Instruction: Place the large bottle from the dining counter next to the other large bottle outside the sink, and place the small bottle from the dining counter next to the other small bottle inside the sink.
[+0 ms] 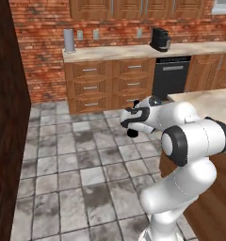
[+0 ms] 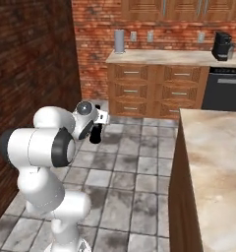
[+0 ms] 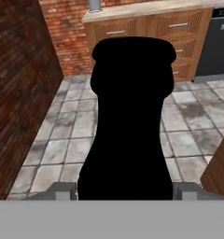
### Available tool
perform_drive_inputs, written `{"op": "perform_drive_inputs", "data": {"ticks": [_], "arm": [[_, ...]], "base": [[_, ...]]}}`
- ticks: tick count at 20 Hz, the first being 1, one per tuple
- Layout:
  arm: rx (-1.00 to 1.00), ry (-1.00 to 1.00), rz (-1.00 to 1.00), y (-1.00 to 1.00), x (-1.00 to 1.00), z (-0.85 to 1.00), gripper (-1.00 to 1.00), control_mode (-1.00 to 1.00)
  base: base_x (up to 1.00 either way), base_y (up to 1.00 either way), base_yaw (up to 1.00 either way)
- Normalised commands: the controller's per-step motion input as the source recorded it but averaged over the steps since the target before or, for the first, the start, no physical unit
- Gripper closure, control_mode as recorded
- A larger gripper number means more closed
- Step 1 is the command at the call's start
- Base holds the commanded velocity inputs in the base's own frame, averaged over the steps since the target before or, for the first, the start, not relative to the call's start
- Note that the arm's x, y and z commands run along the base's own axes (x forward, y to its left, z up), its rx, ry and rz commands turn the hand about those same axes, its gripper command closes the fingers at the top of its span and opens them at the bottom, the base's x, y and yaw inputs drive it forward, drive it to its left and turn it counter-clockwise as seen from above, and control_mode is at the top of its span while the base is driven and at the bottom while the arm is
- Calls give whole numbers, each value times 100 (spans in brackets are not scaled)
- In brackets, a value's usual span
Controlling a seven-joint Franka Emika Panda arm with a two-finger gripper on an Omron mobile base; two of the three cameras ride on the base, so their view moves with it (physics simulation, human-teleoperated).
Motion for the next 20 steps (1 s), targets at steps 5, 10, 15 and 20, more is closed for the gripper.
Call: {"op": "perform_drive_inputs", "data": {"ticks": [5, 10, 15, 20], "arm": [[0, 0, 0, 0, 0, 0, 100, 100], [0, 0, 0, 0, 0, 0, 100, 100], [0, 0, 0, 0, 0, 0, 100, 100], [0, 0, 0, 0, 0, 0, 100, 100]], "base": [[97, 3, 0], [94, 2, 0], [73, 1, -5], [44, 11, -22]]}}
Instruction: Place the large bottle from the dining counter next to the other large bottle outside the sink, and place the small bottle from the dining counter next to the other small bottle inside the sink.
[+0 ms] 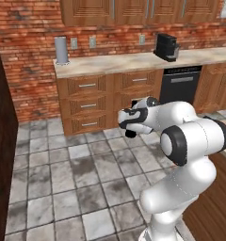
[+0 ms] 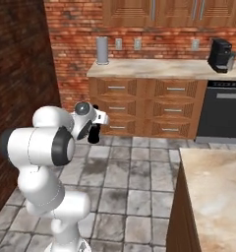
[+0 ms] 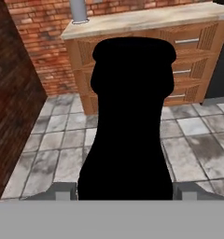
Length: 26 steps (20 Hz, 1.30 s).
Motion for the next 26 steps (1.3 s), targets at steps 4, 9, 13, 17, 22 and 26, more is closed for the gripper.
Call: {"op": "perform_drive_inputs", "data": {"ticks": [4, 9, 13, 17, 22, 26], "arm": [[0, 0, 0, 0, 0, 0, 100, 100], [0, 0, 0, 0, 0, 0, 100, 100], [0, 0, 0, 0, 0, 0, 100, 100], [0, 0, 0, 0, 0, 0, 100, 100], [0, 0, 0, 0, 0, 0, 100, 100], [0, 0, 0, 0, 0, 0, 100, 100]], "base": [[42, 12, -31], [60, 21, -20], [67, 52, -17], [57, 54, -16], [38, 55, -26], [22, 52, -34]]}}
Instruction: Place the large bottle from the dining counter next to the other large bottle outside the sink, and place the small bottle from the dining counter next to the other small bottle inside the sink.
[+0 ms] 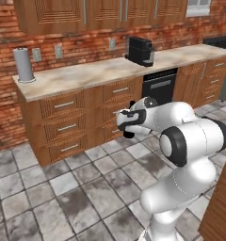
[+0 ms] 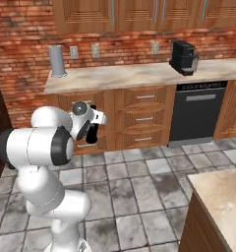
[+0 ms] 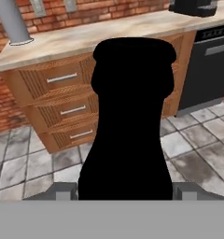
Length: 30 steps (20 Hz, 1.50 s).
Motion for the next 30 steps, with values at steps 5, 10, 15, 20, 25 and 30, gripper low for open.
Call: {"op": "perform_drive_inputs", "data": {"ticks": [5, 10, 15, 20, 25, 30], "arm": [[0, 0, 0, 0, 0, 0, 100, 100], [0, 0, 0, 0, 0, 0, 100, 100], [0, 0, 0, 0, 0, 0, 100, 100], [0, 0, 0, 0, 0, 0, 100, 100], [0, 0, 0, 0, 0, 0, 100, 100], [0, 0, 0, 0, 0, 0, 100, 100]], "base": [[14, 50, -39], [35, 45, -35], [54, 44, -33], [56, 45, -32], [53, 43, -34], [67, 34, -29]]}}
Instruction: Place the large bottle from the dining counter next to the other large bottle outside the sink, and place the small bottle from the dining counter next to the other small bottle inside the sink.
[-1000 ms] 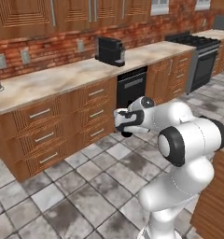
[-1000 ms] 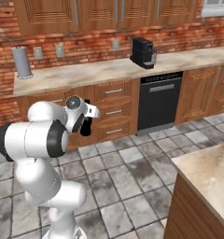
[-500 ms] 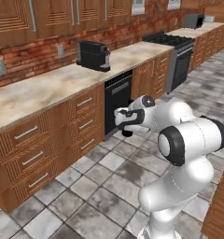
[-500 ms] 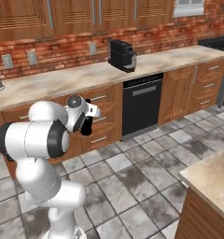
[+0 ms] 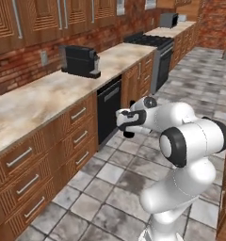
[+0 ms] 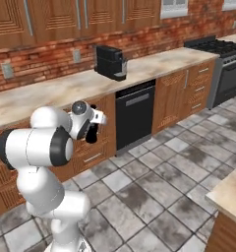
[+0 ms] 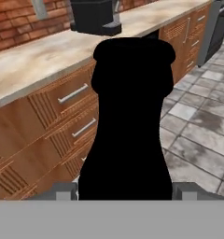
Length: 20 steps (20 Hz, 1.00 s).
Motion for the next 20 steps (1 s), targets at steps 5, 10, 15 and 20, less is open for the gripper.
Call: {"op": "perform_drive_inputs", "data": {"ticks": [5, 10, 15, 20], "arm": [[0, 0, 0, 0, 0, 0, 100, 100], [0, 0, 0, 0, 0, 0, 100, 100], [0, 0, 0, 0, 0, 0, 100, 100], [0, 0, 0, 0, 0, 0, 100, 100]], "base": [[81, 9, -23], [90, 0, -21], [82, 0, -19], [63, -1, -17]]}}
